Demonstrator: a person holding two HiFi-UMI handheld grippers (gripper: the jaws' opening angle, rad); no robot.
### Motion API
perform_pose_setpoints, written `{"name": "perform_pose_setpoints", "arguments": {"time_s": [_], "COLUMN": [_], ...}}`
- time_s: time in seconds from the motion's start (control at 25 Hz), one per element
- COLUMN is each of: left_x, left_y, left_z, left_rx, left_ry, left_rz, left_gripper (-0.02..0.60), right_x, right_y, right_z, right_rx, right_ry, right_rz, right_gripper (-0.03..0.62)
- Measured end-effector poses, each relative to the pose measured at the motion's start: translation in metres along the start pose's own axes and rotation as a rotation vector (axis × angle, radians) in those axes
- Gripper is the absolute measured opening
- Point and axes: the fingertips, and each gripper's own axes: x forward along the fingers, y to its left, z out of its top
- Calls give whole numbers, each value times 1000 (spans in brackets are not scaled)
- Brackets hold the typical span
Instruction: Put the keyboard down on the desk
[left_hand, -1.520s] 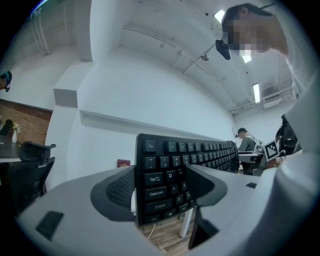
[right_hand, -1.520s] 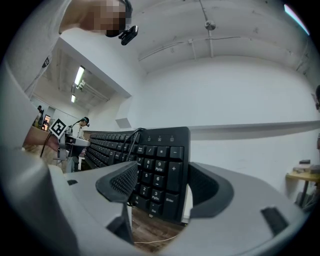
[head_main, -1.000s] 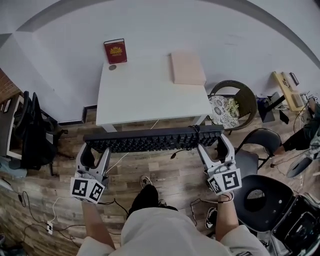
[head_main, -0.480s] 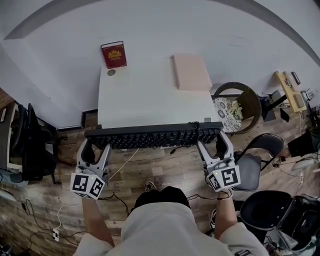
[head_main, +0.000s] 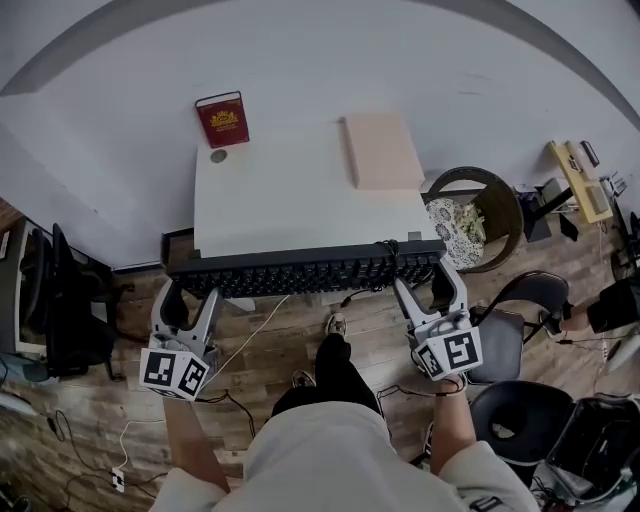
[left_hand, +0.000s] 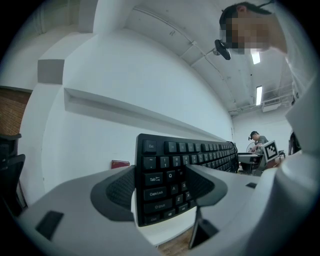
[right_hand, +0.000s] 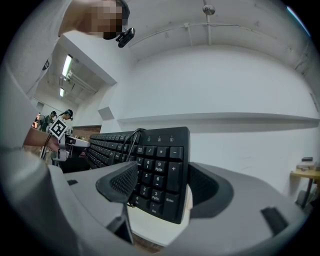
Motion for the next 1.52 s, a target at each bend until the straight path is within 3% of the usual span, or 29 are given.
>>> {"name": "perform_pose_setpoints", "arguments": {"time_s": [0.48,0.8,1.52], "left_x": [67,148,187], "left_y": [17,37,28], "left_z": [8,10,-17], "left_rx": [11,5,-21], "left_ry": [8,46,60], "left_rz": [21,48,156], "left_gripper": [313,313,314], "right_x": [65,142,194], "right_y": [-42,-92,-142], "right_z": [-9,-23,-52], "right_rx": [15,35,47], "right_ry": [-16,2,17], "right_rz": [23,50,167], "right_gripper": [318,318,314]}}
